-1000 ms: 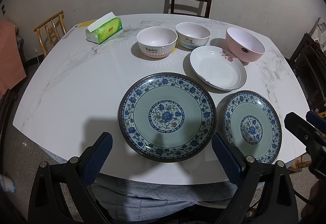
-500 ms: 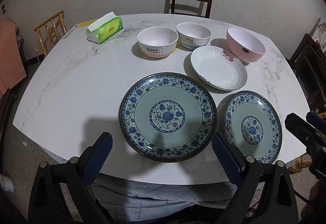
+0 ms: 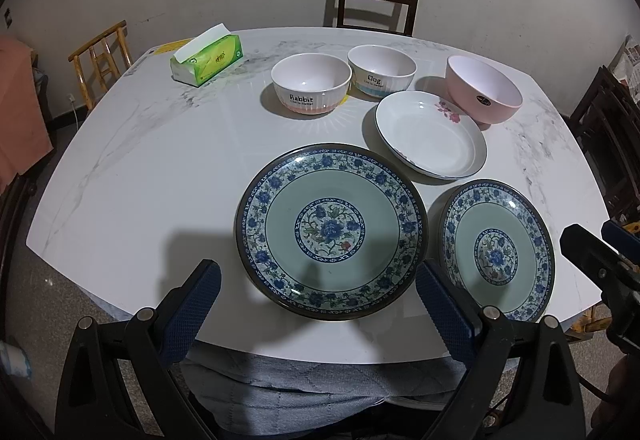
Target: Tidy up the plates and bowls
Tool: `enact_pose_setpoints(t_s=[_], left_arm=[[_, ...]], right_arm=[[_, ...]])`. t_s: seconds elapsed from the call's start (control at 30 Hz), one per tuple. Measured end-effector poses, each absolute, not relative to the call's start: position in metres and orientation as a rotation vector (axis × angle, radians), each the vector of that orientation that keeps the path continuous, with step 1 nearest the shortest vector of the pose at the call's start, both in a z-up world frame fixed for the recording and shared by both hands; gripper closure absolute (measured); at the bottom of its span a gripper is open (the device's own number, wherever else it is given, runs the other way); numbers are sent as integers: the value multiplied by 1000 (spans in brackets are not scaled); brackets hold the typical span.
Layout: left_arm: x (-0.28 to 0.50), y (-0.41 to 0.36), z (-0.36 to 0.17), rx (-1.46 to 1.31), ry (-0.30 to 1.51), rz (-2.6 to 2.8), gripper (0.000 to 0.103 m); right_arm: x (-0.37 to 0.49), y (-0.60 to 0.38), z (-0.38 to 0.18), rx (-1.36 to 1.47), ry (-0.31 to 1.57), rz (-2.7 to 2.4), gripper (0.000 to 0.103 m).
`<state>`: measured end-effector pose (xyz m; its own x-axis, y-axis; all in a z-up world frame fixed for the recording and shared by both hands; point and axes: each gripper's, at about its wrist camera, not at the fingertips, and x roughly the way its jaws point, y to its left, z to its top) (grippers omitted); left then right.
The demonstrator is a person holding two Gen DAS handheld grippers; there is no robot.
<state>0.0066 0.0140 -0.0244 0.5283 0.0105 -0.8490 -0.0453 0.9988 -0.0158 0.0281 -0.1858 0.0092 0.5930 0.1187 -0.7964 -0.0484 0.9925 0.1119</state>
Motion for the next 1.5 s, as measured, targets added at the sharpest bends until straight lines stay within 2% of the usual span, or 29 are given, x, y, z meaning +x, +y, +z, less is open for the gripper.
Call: enact_pose_setpoints(t_s=[0.7, 0.9, 1.07, 1.17, 1.23, 1.33, 1.37, 1.5], left_arm=[[7, 27, -32, -70, 1019, 29, 7], [13, 40, -33, -115, 1022, 21, 7], [20, 62, -37, -181, 1033, 17, 17], [26, 77, -44, -231, 1057, 24, 28], [30, 86, -47, -257, 1070, 33, 35], [35, 97, -53, -286, 1084, 39, 38], [36, 101, -55, -292, 1088, 46, 42], [43, 112, -64, -319, 1104, 40, 45]], right_arm=[[33, -181, 0, 90, 949, 173, 1], [41, -182, -5, 119, 967, 239, 10], [56, -181, -17, 183, 1011, 339, 21], [66, -180, -24, 208, 1036, 363, 23], [74, -178, -30, 225, 1055, 389, 38], [86, -175, -38, 263, 1093, 423, 41], [89, -173, -41, 264, 1106, 421, 41], [102, -161, -49, 223, 1134, 427, 46]])
